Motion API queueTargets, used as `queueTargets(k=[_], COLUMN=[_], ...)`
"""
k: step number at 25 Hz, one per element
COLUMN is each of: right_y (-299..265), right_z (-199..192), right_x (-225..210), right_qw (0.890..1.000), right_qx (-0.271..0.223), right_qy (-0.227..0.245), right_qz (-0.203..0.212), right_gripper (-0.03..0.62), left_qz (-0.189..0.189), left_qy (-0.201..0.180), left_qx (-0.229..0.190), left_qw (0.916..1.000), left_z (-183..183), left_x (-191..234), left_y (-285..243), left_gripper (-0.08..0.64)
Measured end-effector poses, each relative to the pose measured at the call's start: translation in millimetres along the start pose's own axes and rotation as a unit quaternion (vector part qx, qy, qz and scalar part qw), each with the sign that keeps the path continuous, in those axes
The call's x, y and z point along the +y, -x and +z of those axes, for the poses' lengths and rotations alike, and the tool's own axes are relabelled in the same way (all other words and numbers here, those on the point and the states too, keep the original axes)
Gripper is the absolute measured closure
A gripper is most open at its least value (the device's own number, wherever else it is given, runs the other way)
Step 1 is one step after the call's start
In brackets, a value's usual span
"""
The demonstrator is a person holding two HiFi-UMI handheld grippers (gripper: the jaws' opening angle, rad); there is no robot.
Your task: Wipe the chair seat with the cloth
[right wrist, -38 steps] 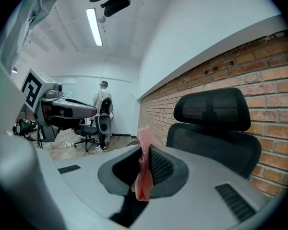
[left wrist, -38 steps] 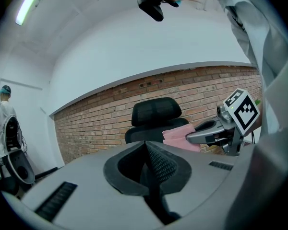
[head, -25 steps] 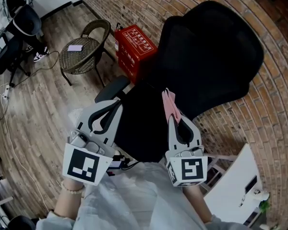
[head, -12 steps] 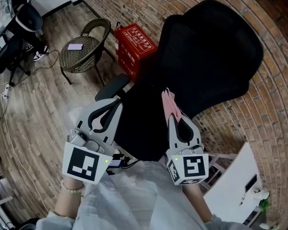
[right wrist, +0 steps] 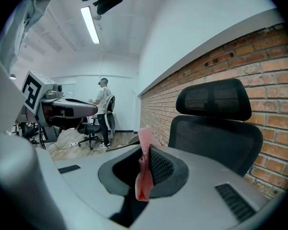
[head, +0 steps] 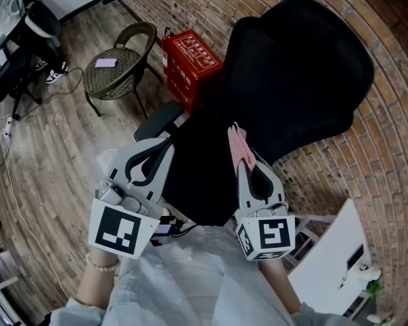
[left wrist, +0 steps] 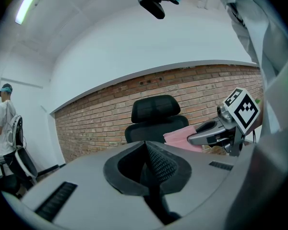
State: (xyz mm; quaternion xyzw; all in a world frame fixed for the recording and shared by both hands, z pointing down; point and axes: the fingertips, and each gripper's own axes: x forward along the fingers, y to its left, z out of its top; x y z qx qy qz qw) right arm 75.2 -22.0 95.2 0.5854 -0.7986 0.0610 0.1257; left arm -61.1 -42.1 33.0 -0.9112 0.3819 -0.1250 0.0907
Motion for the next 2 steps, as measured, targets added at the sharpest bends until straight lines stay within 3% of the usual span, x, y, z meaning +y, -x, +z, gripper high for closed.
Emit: queueTargets(k=[2], right_y=[0.2], right_z=[-1.8], right_x=[0.5], right_qw=[1.0], right_qx=[0.001], right_qy=[0.001], right_qz=[-0.001], right_gripper=[0.537], left_qz=[-0.002], left_qy=[0.0], left_qx=[0.001], left_qw=[1.0], left_z=[-1.1], left_x=[-1.1], left_y=[0.0], left_gripper=[0.541])
